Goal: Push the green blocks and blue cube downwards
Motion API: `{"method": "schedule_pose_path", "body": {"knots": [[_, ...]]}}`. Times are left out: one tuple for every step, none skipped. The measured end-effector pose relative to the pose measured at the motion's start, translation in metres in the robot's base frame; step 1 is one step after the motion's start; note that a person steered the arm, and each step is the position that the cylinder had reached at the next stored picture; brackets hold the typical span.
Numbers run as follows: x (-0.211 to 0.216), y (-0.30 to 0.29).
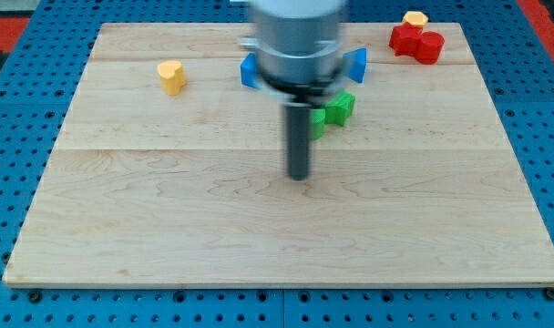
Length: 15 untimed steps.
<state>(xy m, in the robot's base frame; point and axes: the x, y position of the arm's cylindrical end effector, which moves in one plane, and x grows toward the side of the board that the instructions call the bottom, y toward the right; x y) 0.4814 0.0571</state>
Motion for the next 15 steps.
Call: {"method": "schedule_pose_path", "body": {"knots": [[-0.052, 0.001], [-0.083, -0.031], [-0.083, -0.045], [-0.065, -0.025], [-0.055, 0.003], [-0.085, 0.004], [-0.092, 0.015], [-0.068, 0.015], [-0.042, -0.028], [-0.094, -0.098], [-0.128, -0.123], [-0.113, -0.102], [-0.132, -0.102], [-0.137, -0.103], [-0.14, -0.083]]}}
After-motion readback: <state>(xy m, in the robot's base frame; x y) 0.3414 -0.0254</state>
